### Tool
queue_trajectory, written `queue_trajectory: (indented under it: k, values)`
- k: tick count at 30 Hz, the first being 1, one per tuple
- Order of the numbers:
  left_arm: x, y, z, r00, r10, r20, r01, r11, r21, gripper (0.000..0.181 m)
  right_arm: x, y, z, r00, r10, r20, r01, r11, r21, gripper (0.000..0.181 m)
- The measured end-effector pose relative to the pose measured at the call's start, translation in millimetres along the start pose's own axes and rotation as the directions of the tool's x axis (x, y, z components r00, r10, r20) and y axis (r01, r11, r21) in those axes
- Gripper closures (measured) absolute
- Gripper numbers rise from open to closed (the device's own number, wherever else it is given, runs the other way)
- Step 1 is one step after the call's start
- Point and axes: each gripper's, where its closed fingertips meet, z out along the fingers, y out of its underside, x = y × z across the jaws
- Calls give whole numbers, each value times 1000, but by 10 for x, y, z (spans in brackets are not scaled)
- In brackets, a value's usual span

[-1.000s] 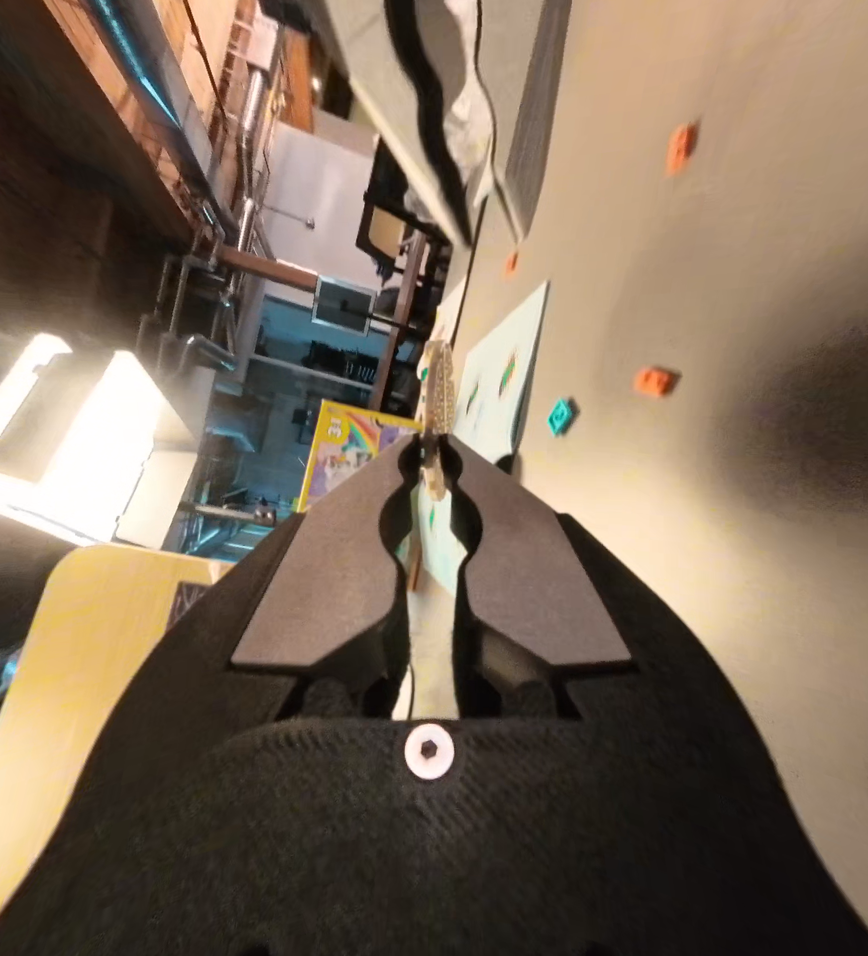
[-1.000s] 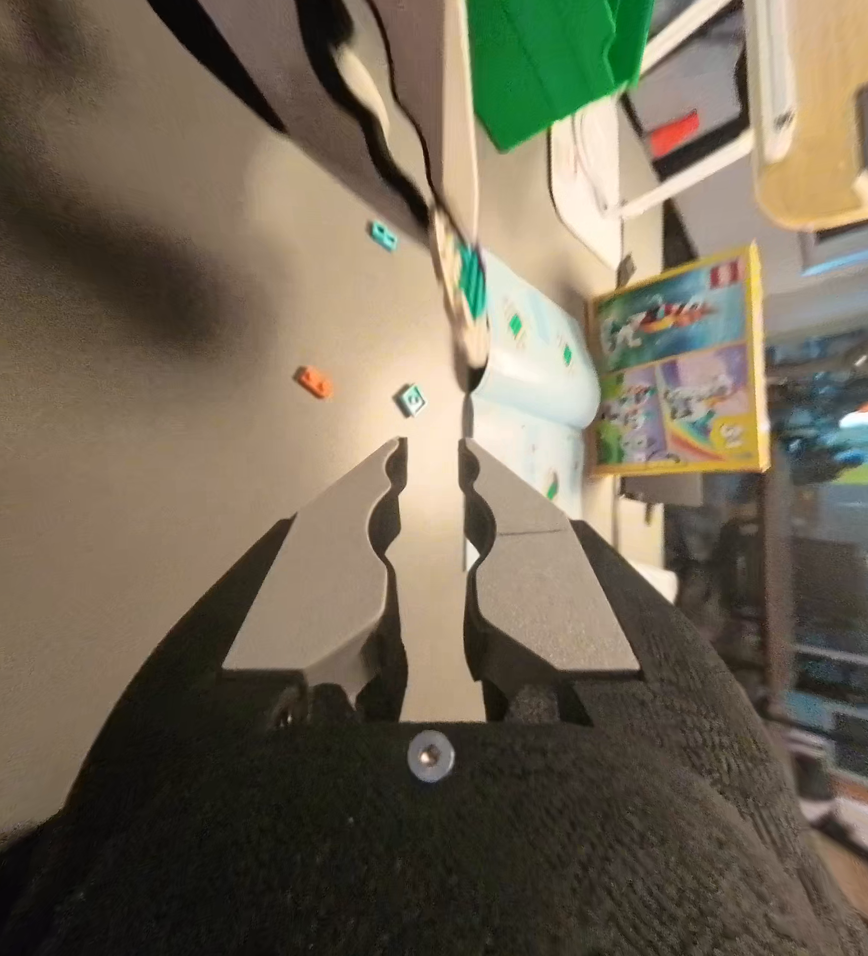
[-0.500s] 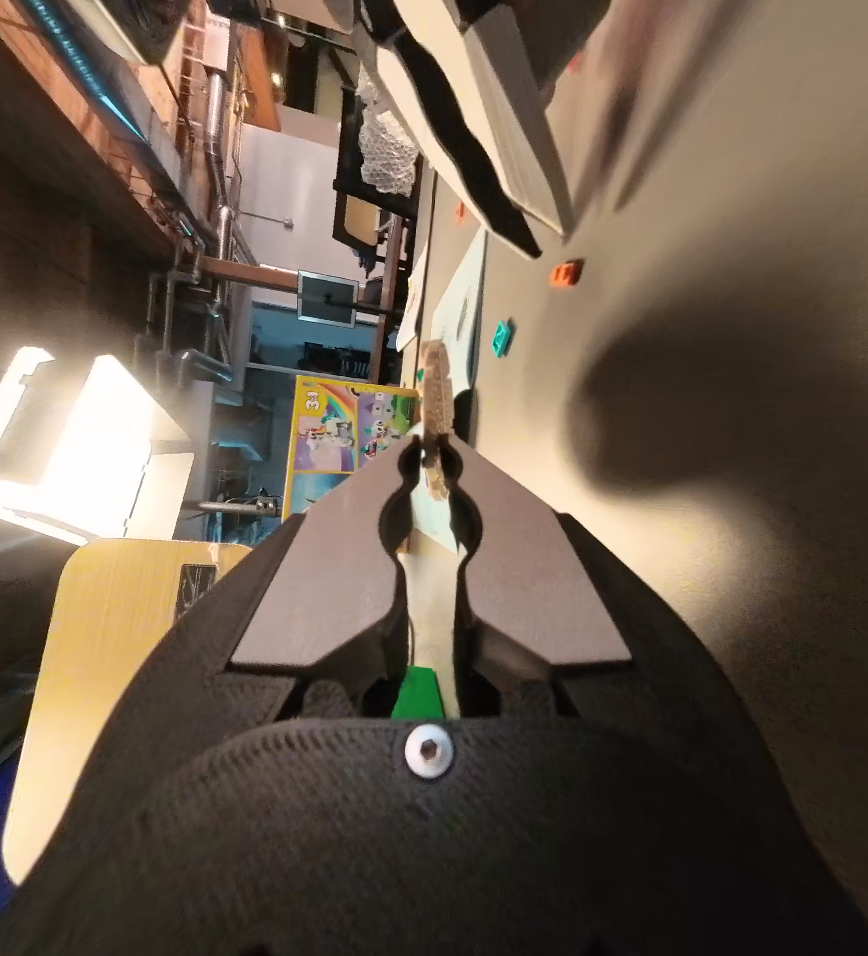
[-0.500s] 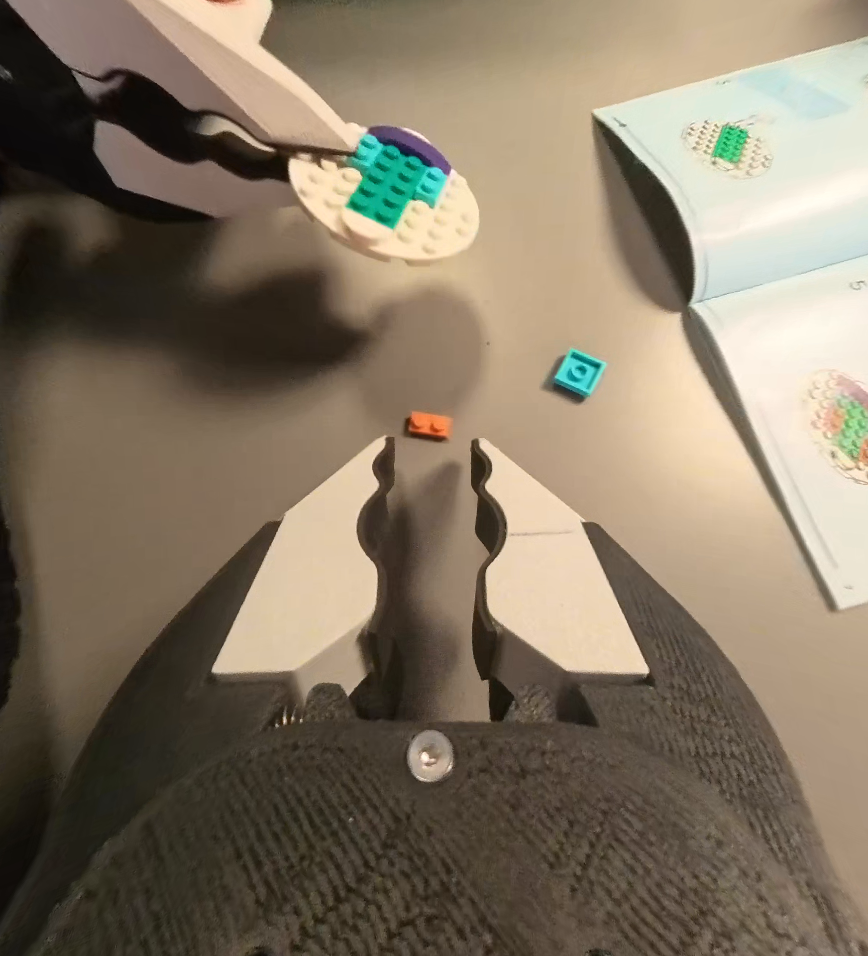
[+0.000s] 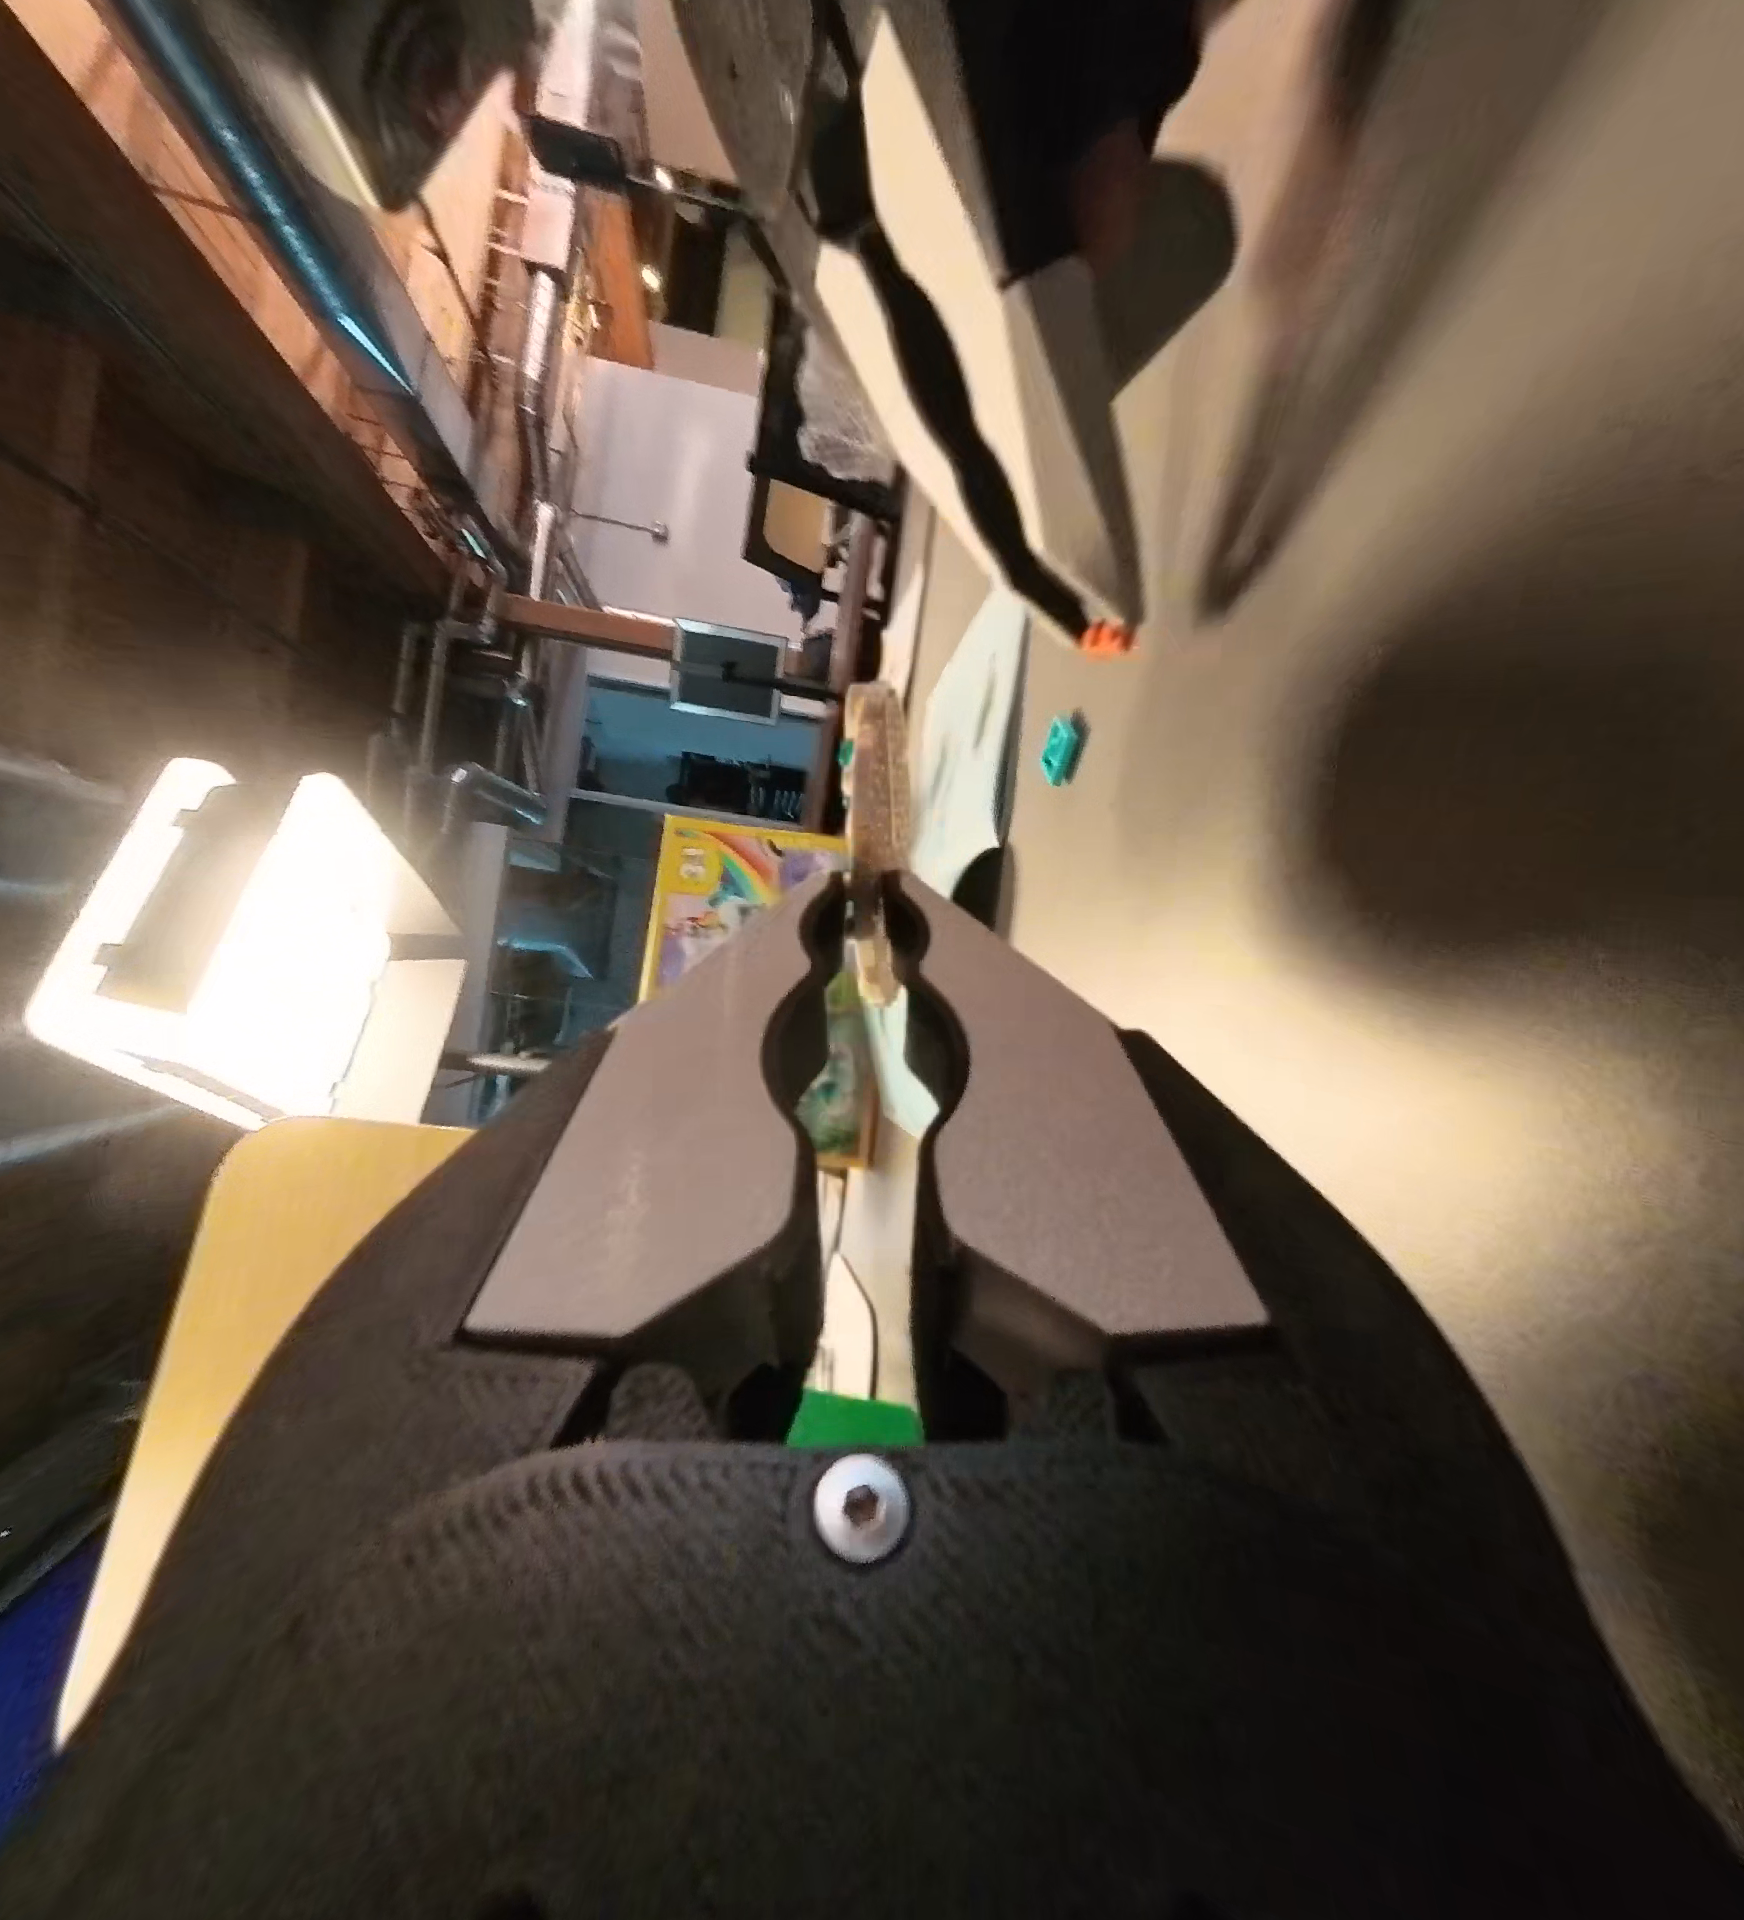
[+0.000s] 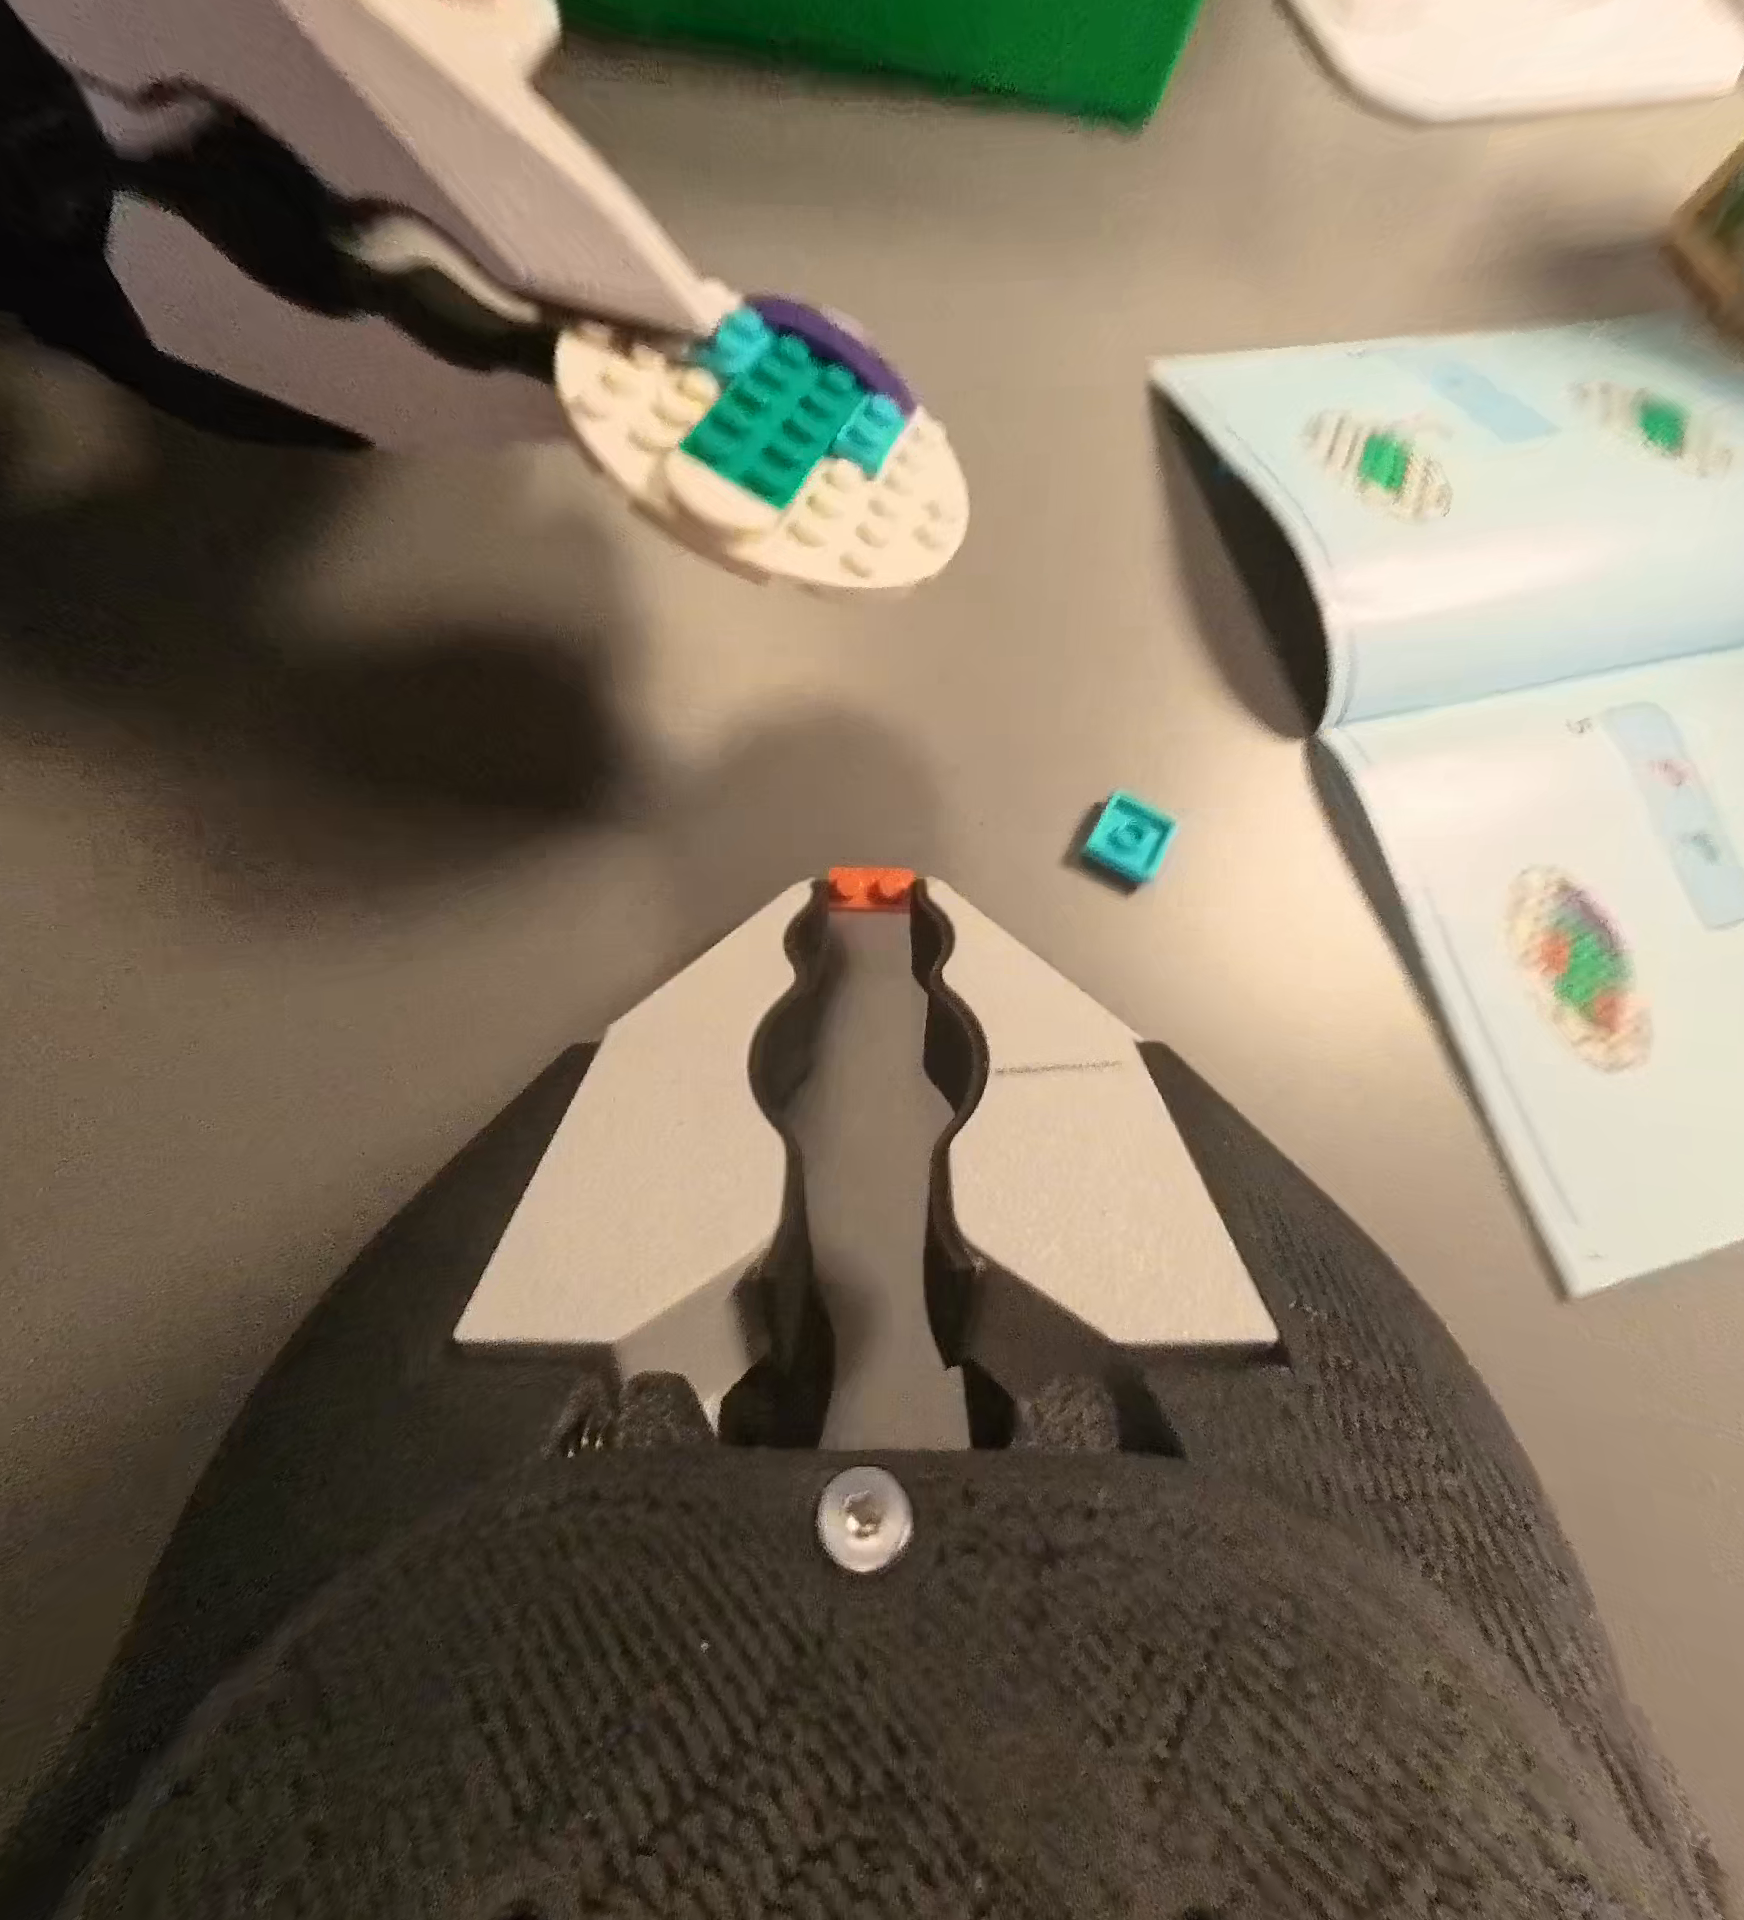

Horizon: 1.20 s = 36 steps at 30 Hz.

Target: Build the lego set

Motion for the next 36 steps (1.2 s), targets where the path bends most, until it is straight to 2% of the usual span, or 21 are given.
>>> queue_trajectory:
  k: [1, 3, 5, 7, 9, 12, 22, 36]
  values:
    - [-30, -43, -10, 1000, -4, 21, 3, 1000, 25, 175, 17, -103, -62, 999, -15, 39, 13, 998, 54, 167]
    - [-35, -128, -19, 1000, -12, 29, 10, 998, 67, 175, -79, -384, -255, 976, -69, 206, 28, 980, 198, 167]
    - [-24, -219, -31, 1000, -7, 26, 4, 994, 109, 175, -229, -597, -475, 914, -184, 361, 72, 950, 304, 167]
    - [-10, -326, -59, 1000, 4, 8, -5, 988, 155, 175, -342, -667, -596, 838, -269, 476, 124, 942, 313, 168]
    - [-12, -412, -94, 1000, 3, 9, -4, 982, 188, 175, -400, -721, -642, 778, -329, 536, 176, 932, 316, 167]
    - [-86, -480, -139, 999, 3, 48, -13, 977, 215, 175, -469, -670, -650, 690, -329, 644, 234, 944, 231, 167]
    - [-171, -549, -198, 995, 25, 95, -48, 969, 242, 175, -474, -669, -593, 596, -408, 692, 387, 901, 197, 167]
    - [-249, -568, -247, 990, 34, 140, -69, 965, 253, 175, -532, -767, -639, 546, -390, 742, 412, 896, 168, 167]
